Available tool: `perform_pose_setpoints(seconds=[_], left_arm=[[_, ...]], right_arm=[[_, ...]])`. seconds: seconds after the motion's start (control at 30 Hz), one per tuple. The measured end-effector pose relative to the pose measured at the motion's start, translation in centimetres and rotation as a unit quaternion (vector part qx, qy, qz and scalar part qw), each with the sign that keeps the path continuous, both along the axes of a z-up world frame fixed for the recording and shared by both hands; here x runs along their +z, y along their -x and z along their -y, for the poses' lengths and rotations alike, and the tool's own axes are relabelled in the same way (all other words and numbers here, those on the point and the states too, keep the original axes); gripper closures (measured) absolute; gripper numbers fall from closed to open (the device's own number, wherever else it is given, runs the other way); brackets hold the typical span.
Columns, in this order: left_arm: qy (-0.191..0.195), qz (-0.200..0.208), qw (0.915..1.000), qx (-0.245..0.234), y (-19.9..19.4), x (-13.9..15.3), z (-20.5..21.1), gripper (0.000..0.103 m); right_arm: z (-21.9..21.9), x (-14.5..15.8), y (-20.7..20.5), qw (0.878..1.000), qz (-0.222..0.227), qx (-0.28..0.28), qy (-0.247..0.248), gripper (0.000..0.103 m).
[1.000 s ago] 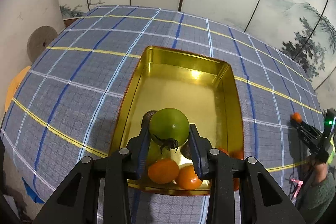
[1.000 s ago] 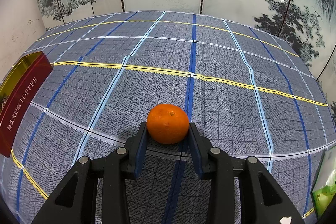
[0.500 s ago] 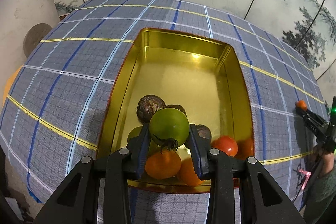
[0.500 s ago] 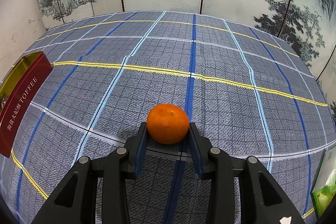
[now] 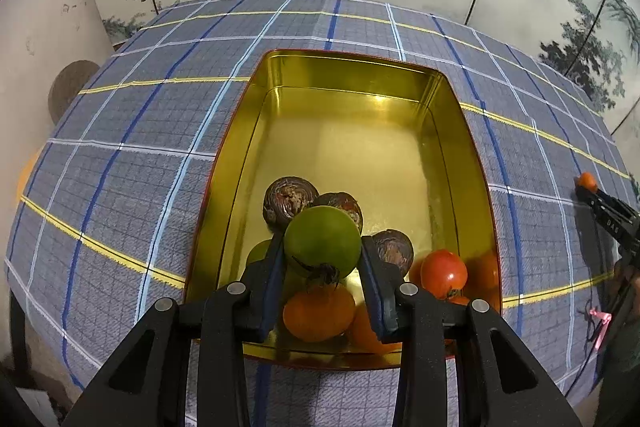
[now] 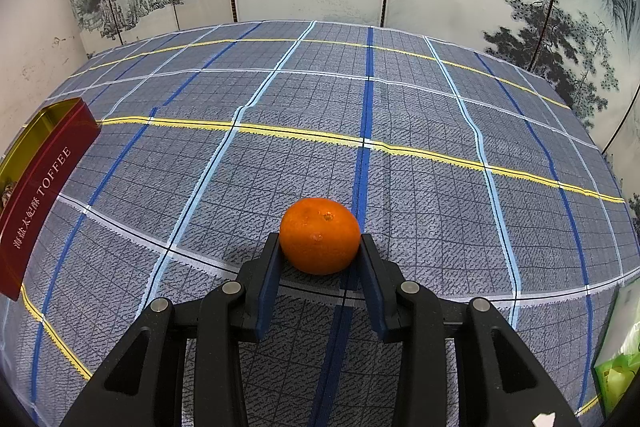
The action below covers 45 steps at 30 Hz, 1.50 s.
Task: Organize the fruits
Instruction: 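Lower the green tomato into the tin and open the left gripper, then carry the tangerine into the gold tin with the right gripper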
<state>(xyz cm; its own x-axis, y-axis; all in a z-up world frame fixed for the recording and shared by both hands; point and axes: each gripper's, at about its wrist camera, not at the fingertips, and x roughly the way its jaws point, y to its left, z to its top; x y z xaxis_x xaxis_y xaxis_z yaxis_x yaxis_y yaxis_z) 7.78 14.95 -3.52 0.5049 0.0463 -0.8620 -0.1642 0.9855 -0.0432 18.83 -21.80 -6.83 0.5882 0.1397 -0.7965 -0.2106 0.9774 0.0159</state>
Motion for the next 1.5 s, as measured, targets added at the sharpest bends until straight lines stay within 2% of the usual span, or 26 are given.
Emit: perform_pose_setpoints(seconds=[0.53, 0.87, 0.97, 1.23, 1.37, 1.5], left_arm=[[-0.008, -0.001, 1.0, -0.001, 0.2, 0.0, 0.5, 0.065], [-0.019, 0.037, 0.9991, -0.012, 1.1, 2.0, 1.1, 0.064], [-0.023, 0.043, 0.9988, -0.009, 1.5, 2.5, 1.2, 0.06], [-0.032, 0.046, 0.9984, 0.003, 2.6, 2.9, 0.7, 0.058], [-0.027, 0.04, 0.9988, 0.01, 3.1, 2.7, 0.1, 0.047], [-0.03, 0.044, 0.9985, 0.015, 3.6, 2.9, -0.3, 0.045]], right_arm=[[0.3, 0.1, 0.0, 1.0, -0.001, 0.0, -0.004, 0.067], [0.2, 0.1, 0.0, 1.0, -0.001, -0.001, -0.004, 0.069], [0.3, 0.1, 0.0, 1.0, -0.001, -0.004, -0.003, 0.069], [0.1, 0.2, 0.0, 1.0, -0.005, -0.02, 0.001, 0.069], [0.0, 0.2, 0.0, 1.0, -0.01, -0.026, 0.002, 0.07], [-0.5, 0.3, 0.4, 0.999, -0.013, -0.029, 0.005, 0.07]])
